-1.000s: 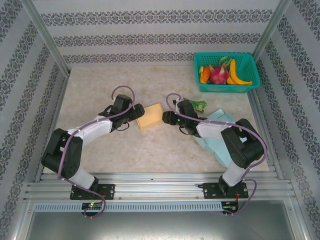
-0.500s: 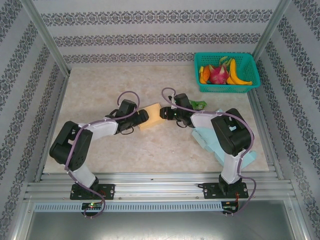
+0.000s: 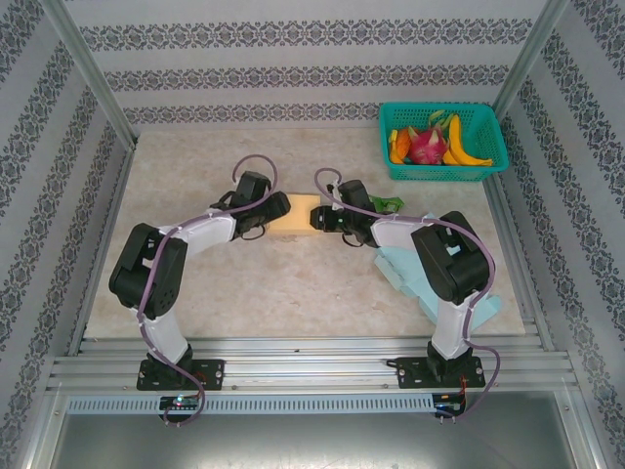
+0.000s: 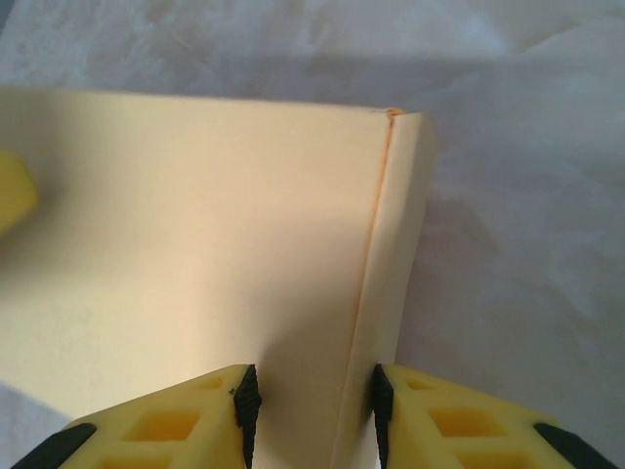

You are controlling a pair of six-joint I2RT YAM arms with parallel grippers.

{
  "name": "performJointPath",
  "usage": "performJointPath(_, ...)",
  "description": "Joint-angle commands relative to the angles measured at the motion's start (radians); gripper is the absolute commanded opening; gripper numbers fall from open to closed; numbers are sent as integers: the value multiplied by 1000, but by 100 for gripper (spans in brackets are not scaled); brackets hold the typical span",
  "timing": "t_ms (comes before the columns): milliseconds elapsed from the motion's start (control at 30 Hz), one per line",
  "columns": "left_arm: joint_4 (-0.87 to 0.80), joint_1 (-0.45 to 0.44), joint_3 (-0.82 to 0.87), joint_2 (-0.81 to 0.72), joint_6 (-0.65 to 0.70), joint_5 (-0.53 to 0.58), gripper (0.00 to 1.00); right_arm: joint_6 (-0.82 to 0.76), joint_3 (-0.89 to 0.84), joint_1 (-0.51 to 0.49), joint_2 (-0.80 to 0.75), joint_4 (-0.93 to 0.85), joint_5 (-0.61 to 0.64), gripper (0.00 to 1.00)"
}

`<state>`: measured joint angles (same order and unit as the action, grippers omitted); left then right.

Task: Fold the paper box

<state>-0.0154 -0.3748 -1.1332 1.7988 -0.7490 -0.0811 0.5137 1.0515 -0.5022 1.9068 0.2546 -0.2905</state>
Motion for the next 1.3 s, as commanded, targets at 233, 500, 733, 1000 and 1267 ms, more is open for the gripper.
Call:
performJointPath(233,33,-1,-232,185,84,-134,68,22,169,31,46,31,-35,37)
performJointPath(500,33,-4,-479,386,54,-210,68,12,264,126,119,5,-52,37)
performJointPath(733,-13,-39,-701,542,58,-217,68,3,288,196,166,17,-43,37)
performJointPath(1000,-62,-64,-832,646,50,-193,69,4,301,265,201,27,-53,38)
performJointPath(1267,-128,-70,-882,666,55,-148,78,-27,342,304,226,-24,-61,42)
